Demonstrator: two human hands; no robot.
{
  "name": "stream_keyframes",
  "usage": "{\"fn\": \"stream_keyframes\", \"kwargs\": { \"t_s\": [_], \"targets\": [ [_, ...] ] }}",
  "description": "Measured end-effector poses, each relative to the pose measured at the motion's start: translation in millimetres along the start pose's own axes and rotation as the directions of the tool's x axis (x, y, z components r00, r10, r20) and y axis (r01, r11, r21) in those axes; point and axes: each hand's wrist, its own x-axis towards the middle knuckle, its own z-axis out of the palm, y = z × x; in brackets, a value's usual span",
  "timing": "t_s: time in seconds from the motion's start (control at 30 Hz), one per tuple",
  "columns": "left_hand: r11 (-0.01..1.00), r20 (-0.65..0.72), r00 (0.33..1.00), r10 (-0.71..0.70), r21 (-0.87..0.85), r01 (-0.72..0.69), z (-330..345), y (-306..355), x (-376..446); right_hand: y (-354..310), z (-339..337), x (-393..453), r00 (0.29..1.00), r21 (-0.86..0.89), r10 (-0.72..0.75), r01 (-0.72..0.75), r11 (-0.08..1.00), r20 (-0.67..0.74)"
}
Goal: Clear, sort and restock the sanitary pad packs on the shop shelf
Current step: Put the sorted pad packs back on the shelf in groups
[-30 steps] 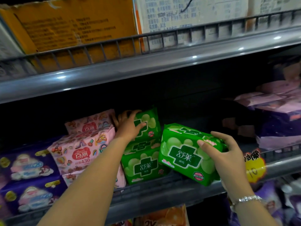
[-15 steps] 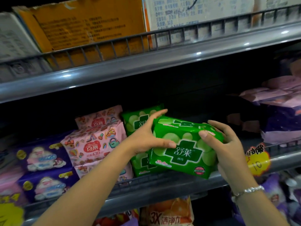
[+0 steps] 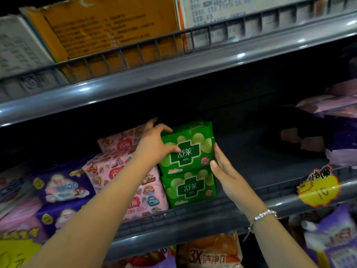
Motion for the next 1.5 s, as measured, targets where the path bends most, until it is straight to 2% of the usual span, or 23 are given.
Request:
{"fn": "stream_keyframes", "kwargs": {
  "t_s": [0.07,0.13,0.2,0.4,0.5,0.6,0.7,0.8,0.9,1.03,1.23,1.37,1.5],
  "targets": [
    [0.958,0.114,0.990,0.079,0.266,-0.107,-0.8,1.8,1.6,4.7,5.6,2.3,1.000,-0.038,0.020,-0.020,0.999,-0.002],
    [0.882,0.239,0.960,0.143,0.410,-0.233,4.2,2.6,-0.3,5.0,10.1,3.1,0.999,-0.092,0.032,-0.033,0.995,-0.011],
    [0.857,0.289,0.946,0.149,0.440,-0.269,9.2,-1.5,-0.1,4.0,12.1,4.0,0.999,-0.131,0.052,-0.052,0.990,-0.002],
    [0.821,0.271,0.958,0.092,0.525,-0.227,8.1,-10.5,7.3,5.6,9.8,3.5,0.990,-0.336,0.118,-0.084,0.938,0.082],
    [0.811,0.203,0.973,0.110,0.547,-0.206,15.2,-6.5,-1.1,7.2,4.5,1.1,0.992,-0.295,0.110,-0.088,0.951,0.060],
    [0.880,0.098,0.989,0.113,0.451,-0.146,21.9,-1.6,-12.3,10.5,2.2,-3.2,0.998,-0.251,0.068,-0.067,0.966,-0.003],
    [0.910,0.015,0.988,0.152,0.388,-0.145,30.5,2.3,-28.3,11.9,6.5,-11.2,0.996,-0.190,0.001,-0.018,0.982,-0.093],
    [0.965,-0.126,0.973,0.194,0.204,-0.166,37.7,2.0,-55.8,11.2,13.0,-22.7,0.981,-0.137,-0.094,0.071,0.988,-0.171],
    [0.984,-0.200,0.965,0.167,-0.019,-0.175,40.7,-2.9,-94.4,14.7,20.9,-38.0,0.967,-0.201,-0.165,0.125,0.972,-0.196],
    [0.970,-0.189,0.982,0.000,-0.237,-0.046,41.7,-20.0,-151.0,31.8,40.8,-67.3,0.981,-0.286,-0.172,0.142,0.948,-0.085],
    [0.910,-0.135,0.950,-0.281,-0.352,0.219,61.8,-67.9,-250.0,75.4,93.6,-118.1,0.985,-0.331,-0.006,0.063,0.942,0.170],
    [0.830,-0.071,0.882,-0.465,-0.383,0.407,73.8,-102.5,-309.1,112.9,124.8,-147.7,0.949,-0.412,0.147,-0.020,0.911,0.280],
    [0.715,-0.012,0.787,-0.617,-0.427,0.553,90.6,-136.2,-366.3,144.7,151.6,-171.1,0.881,-0.527,0.292,-0.058,0.848,0.373]
  ]
}}
